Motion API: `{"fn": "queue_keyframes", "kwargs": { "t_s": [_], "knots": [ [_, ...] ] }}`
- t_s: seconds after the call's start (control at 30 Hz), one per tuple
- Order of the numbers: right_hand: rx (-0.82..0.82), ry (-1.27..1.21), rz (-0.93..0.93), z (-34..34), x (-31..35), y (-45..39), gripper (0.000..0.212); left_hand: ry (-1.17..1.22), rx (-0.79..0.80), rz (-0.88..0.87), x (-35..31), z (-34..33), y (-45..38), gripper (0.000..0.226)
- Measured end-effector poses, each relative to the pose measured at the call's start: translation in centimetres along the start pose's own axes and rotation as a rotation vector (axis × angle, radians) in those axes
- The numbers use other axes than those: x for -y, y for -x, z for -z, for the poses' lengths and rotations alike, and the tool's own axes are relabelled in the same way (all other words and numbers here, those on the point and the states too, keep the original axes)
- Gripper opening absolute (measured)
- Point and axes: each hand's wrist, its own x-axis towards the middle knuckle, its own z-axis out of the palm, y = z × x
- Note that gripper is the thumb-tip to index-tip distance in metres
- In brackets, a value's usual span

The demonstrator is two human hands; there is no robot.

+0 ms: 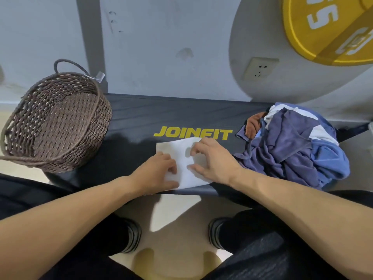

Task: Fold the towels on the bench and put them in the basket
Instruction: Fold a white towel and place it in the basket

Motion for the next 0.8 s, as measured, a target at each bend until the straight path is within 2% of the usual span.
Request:
{"fn": "queue_keyframes", "kwargs": {
  "t_s": [0.07, 0.17, 0.23, 0.33, 0.43, 0.5, 0.63, 0.67, 0.73, 0.8],
  "knots": [
    [0.176, 0.026, 0.04, -0.3, 0.3, -0.1, 0.044, -0.108, 0.056, -0.088, 0.2, -0.2, 0.5, 0.047],
    [0.424, 0.103, -0.03, -0.7, 0.2, -0.2, 0.077, -0.147, 0.069, -0.083, 0.2, -0.4, 0.9, 0.063],
    [0.46, 0.129, -0.032, -0.8, 0.1, -0.3, 0.087, -0.16, 0.061, -0.046, 0.0, -0.7, 1.1, 0.062],
    [0.433, 0.157, -0.015, -1.2, 0.1, -0.1, 0.09, -0.133, 0.045, -0.026, -0.2, -0.9, 1.0, 0.043],
    [0.418, 0.243, 0.026, -1.6, 0.1, 0.1, 0.092, -0.049, 0.098, 0.007, -0.2, 0.0, 0.3, 0.027],
    [0.412, 0.29, 0.04, -1.7, 0.0, 0.1, 0.085, 0.012, 0.14, 0.017, 0.1, 1.1, 0.0, 0.02],
    [0.314, 0.153, -0.052, -1.4, 0.2, -0.4, 0.032, 0.15, 0.224, 0.089, 1.2, 2.9, -0.3, 0.012],
    [0.325, 0.105, -0.099, -1.2, 0.2, -0.7, 0.025, 0.2, 0.212, 0.127, 1.4, 2.9, -0.3, 0.014],
    [0.397, -0.008, -0.19, -0.4, -0.1, -1.2, 0.025, 0.297, 0.157, 0.218, 1.7, 2.6, -0.3, 0.021],
    [0.422, -0.195, -0.287, 0.3, -0.6, -1.6, 0.027, 0.33, 0.128, 0.257, 1.7, 2.5, 0.0, 0.041]
  ]
}}
